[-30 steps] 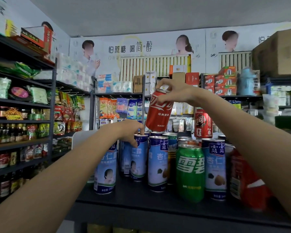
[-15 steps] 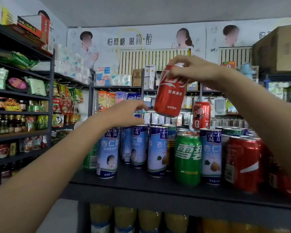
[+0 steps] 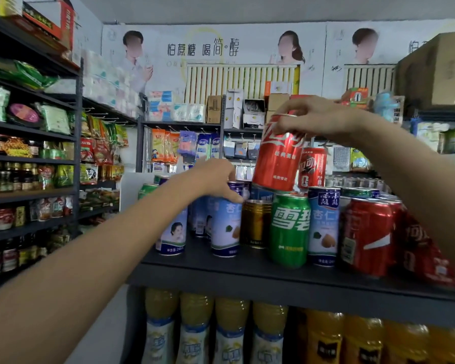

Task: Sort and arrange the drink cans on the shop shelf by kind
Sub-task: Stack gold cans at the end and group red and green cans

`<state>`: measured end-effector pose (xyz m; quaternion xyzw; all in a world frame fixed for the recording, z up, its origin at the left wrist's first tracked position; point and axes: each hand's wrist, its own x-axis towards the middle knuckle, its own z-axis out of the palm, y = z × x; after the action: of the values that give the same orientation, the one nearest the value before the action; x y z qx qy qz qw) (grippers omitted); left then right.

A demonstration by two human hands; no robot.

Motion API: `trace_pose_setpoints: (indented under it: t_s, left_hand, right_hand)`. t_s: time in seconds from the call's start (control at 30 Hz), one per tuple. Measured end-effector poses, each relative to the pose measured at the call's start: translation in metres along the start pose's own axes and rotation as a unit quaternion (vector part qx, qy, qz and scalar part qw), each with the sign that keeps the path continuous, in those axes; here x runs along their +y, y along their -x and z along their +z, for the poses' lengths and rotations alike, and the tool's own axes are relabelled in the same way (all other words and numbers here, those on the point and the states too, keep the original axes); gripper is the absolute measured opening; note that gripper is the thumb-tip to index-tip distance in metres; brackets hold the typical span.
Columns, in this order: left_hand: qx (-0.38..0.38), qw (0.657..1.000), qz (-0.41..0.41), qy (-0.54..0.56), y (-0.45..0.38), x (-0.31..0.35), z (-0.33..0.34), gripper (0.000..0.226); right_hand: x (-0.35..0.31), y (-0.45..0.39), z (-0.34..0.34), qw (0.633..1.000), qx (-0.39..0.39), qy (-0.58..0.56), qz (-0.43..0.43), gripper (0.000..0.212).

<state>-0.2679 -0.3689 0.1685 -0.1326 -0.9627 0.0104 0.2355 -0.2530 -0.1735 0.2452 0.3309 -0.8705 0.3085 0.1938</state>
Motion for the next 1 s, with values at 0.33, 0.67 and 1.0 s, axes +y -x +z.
trace_pose_setpoints:
  t_s: [0.33,0.67,1.0]
  left_hand:
    - [-0.075,0.991,-0.064,-0.091,0.0,-0.011,-0.014,0.056]
    - [-0.074,0.983,-0.105,-0.133,-0.001,-0.023,-0.007,0.048]
    - [0.058,0.996,0.001,-0.073,-0.017,-0.03,0.011,0.018]
  right_hand:
    - [0.006,-0.011,0.061,0.992,-0.102,0.076,-0.001,0.038]
    - [0.024,-0.005,0.086,0.967,-0.213,0.135,0.042,0.047]
    - [0.031,-0.064,0.084,0.966,-0.136,0.214,0.046,0.029]
